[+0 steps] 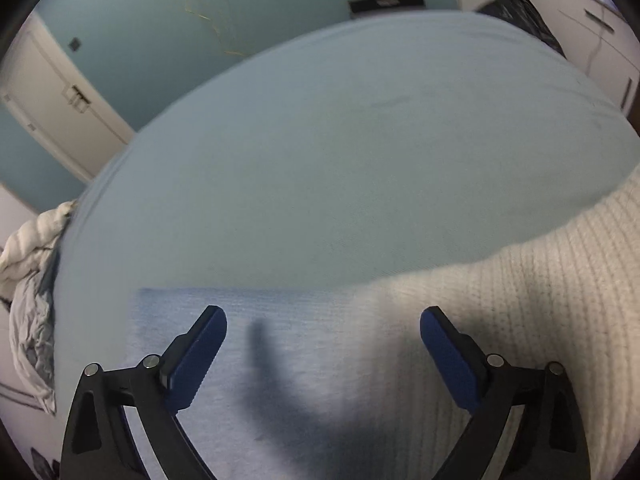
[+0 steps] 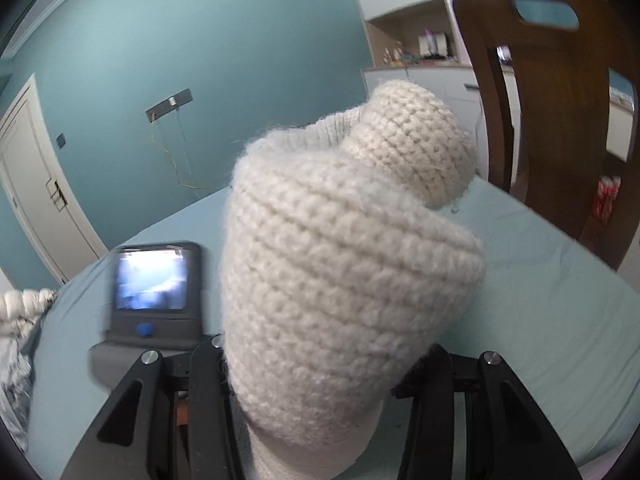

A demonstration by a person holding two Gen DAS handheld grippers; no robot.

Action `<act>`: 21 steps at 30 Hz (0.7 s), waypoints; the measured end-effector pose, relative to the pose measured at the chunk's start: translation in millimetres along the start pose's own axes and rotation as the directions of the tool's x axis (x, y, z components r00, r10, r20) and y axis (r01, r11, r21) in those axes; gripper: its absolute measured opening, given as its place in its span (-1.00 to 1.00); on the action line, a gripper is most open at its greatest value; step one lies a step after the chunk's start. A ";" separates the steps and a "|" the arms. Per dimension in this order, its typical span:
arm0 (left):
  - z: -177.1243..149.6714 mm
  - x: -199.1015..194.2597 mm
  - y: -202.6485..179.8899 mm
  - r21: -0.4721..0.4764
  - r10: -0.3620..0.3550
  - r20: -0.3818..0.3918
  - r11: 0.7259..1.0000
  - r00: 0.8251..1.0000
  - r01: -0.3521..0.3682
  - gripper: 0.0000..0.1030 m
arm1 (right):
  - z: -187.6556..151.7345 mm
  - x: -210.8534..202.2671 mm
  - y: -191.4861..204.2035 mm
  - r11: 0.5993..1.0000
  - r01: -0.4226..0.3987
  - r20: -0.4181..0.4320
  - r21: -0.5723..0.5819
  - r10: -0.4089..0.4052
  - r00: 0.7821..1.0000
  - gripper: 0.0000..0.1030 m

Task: Fold small clothes
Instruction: 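Lift the cream sweater with the right gripper and carry it over the blue bundle, then lower the cream sweater onto the blue bundle and open the right gripper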

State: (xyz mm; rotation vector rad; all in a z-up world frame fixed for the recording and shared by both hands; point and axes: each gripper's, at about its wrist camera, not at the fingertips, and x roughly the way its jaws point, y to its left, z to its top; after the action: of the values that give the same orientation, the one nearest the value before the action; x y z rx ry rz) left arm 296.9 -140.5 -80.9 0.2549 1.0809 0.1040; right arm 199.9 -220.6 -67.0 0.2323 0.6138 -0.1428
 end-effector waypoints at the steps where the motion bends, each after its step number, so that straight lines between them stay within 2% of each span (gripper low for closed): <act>1: -1.1 -6.6 11.4 -0.016 -0.017 0.019 1.000 1.000 0.018 0.92 | -0.8 0.6 2.1 1.000 0.003 0.006 -0.014 -0.003 1.000 -0.21; 3: -5.3 -27.0 39.4 -0.042 -0.057 0.059 0.997 0.997 0.060 0.92 | 0.5 -0.8 4.2 0.999 0.002 0.026 -0.036 -0.001 1.000 -0.22; 5: -15.6 -44.5 70.3 -0.045 -0.057 0.089 0.997 0.994 0.061 0.93 | 2.1 -0.2 7.7 0.998 0.006 0.036 -0.064 -0.004 0.999 -0.22; 10: -64.7 -71.3 160.2 -0.062 -0.006 0.124 0.998 0.992 0.014 0.97 | 5.4 2.1 25.8 0.983 0.039 0.069 -0.180 -0.027 0.997 -0.22; 14: -104.6 -74.3 234.2 -0.146 0.070 0.138 0.988 0.988 -0.050 0.98 | 3.9 -2.4 56.1 0.947 0.087 0.146 -0.310 -0.044 0.988 -0.22; 16: -113.0 -83.0 251.0 -0.195 0.104 0.133 0.978 0.986 -0.077 0.98 | -2.7 -3.5 80.5 0.909 0.131 0.212 -0.396 -0.048 0.976 -0.22; 17: -116.4 -82.6 264.7 -0.219 0.113 0.132 0.972 0.985 -0.082 0.98 | -9.9 -3.1 99.3 0.872 0.163 0.257 -0.461 -0.045 0.965 -0.22; 21: -117.9 -78.8 295.7 -0.308 0.120 0.160 0.949 0.980 -0.066 0.98 | -58.2 -2.6 170.4 0.673 0.275 0.393 -0.686 0.025 0.919 -0.22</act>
State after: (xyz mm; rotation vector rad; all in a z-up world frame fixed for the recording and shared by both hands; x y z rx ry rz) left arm 167.9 147.0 10.0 0.0377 0.8620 0.3239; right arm 199.9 -41.2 -82.1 -0.6285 0.2600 -0.0618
